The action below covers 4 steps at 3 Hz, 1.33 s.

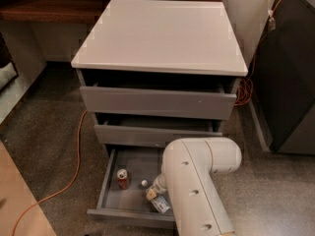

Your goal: Pick blue plastic bottle from bottom drawer and place on counter

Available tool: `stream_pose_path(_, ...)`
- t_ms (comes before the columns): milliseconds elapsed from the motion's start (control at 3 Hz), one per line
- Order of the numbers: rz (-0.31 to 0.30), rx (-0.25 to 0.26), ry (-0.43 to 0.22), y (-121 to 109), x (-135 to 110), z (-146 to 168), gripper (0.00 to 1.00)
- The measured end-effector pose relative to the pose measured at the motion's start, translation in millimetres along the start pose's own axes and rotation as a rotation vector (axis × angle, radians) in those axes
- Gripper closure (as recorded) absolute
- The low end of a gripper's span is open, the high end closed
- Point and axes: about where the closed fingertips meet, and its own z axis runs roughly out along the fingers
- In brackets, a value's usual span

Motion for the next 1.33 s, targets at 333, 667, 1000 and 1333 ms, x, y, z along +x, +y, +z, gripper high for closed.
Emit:
stream_pose_path(333, 0.023, 0.016, 0.002, -5.1, 9.3, -1.5, 0.77)
stream_pose_path(667, 0.001, 0.027, -0.03, -7.4, 13.5, -17.7, 1.0)
stream_pose_path(1000, -0.11, 0.003, -0.114, 1.5, -0.3, -48.0, 1.0)
stream_pose_path(1333, -0.237, -0.045, -0.196, 13.6, -14.4, -85.0, 1.0)
